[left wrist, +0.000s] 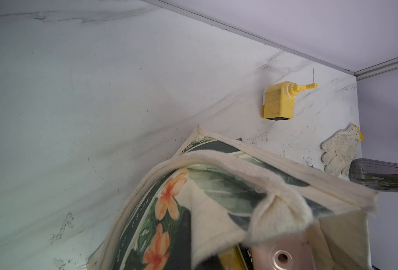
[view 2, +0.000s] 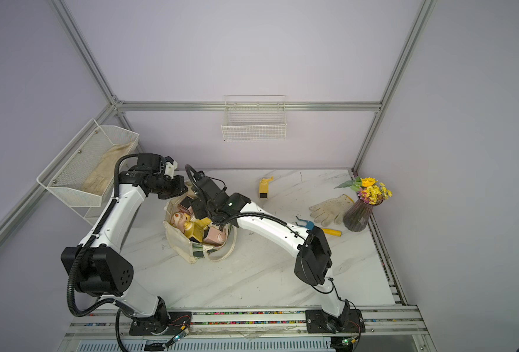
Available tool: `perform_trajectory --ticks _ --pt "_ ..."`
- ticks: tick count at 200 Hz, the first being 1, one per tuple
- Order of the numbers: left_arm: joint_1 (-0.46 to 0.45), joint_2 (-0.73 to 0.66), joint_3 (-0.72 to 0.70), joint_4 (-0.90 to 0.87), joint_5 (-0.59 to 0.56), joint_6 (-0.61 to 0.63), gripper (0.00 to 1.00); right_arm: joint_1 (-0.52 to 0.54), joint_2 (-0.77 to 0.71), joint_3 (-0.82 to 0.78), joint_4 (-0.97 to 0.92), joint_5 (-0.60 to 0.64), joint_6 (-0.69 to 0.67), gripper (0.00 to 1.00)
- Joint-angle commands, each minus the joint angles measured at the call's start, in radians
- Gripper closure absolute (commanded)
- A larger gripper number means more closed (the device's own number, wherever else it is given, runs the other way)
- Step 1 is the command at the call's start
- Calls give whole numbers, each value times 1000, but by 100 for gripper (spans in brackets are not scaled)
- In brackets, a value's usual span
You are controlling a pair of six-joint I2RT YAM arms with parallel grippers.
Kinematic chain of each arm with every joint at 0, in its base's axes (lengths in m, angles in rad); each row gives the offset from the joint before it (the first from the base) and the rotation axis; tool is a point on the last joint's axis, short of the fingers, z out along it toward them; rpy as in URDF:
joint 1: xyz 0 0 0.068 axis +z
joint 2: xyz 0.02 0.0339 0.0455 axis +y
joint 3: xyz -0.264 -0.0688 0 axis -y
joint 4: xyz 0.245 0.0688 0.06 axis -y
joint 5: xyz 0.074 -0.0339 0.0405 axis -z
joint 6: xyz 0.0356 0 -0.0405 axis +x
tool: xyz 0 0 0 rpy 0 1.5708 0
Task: Take out the pencil sharpeners from the tote bags
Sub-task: Pick up the pencil sharpener from the canvas bag.
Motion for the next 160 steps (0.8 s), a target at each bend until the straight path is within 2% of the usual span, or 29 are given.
perform_trajectory --ticks 1,55,90,138,160 --pt "4 -33 -26 56 -16 -4 100 31 39 77 -176 123 42 35" --pt "3 -34 -23 55 0 -8 100 63 48 91 -257 292 121 33" --pt "5 -35 -24 56 -7 -5 100 63 25 74 -282 309 127 32" --pt "5 -33 -23 56 7 -7 100 62 74 126 -353 360 147 30" --pt "4 -37 -23 56 5 -5 100 63 104 141 -405 397 209 29"
